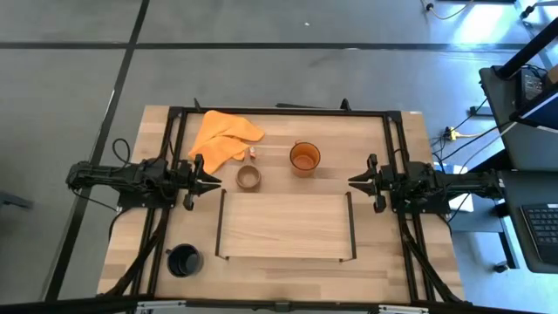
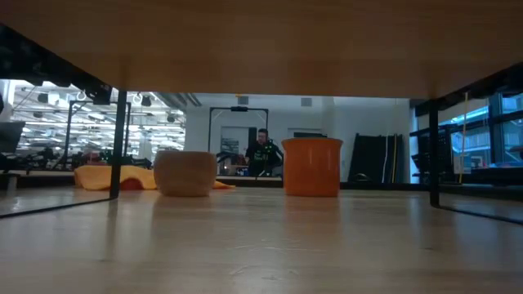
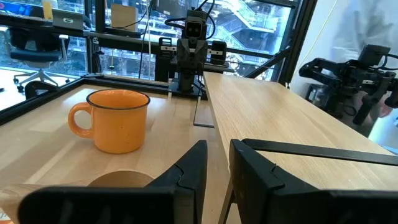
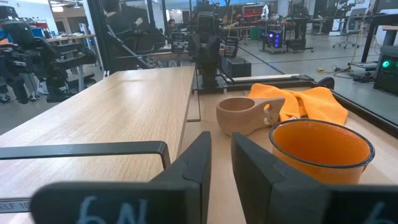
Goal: Stack small to large cups/mugs on shelf
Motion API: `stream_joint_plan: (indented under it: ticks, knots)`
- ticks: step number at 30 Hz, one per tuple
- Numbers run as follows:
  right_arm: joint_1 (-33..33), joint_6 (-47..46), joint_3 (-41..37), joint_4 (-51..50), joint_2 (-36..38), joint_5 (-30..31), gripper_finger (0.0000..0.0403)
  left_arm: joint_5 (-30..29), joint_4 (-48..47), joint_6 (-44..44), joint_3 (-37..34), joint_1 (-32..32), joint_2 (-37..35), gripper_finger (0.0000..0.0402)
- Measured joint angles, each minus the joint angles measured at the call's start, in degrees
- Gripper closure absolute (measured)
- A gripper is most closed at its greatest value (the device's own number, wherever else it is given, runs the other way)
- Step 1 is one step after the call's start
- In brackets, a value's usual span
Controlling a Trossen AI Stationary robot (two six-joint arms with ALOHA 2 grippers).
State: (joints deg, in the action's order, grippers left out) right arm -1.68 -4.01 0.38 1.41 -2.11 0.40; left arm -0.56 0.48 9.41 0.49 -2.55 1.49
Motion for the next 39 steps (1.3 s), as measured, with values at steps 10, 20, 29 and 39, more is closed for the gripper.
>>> stream_joint_plan:
  ticks: [10,20,29,39]
  knots:
    - [0.0,31.3,0.0,0.9,0.0,4.5,0.0338,0.0,0.0,0.0,0.0,0.0,0.0,0.0339]
    - [0.0,18.0,0.0,5.3,0.0,-2.6,0.0338,0.0,0.0,0.0,0.0,0.0,0.0,0.0339]
    - [0.0,-5.9,0.0,20.4,0.0,-4.7,0.0338,0.0,0.0,0.0,0.0,0.0,0.0,0.0339]
    - [0.0,-23.7,0.0,39.2,-0.2,6.2,0.0338,0.0,0.0,0.0,0.0,0.0,0.0,0.0339]
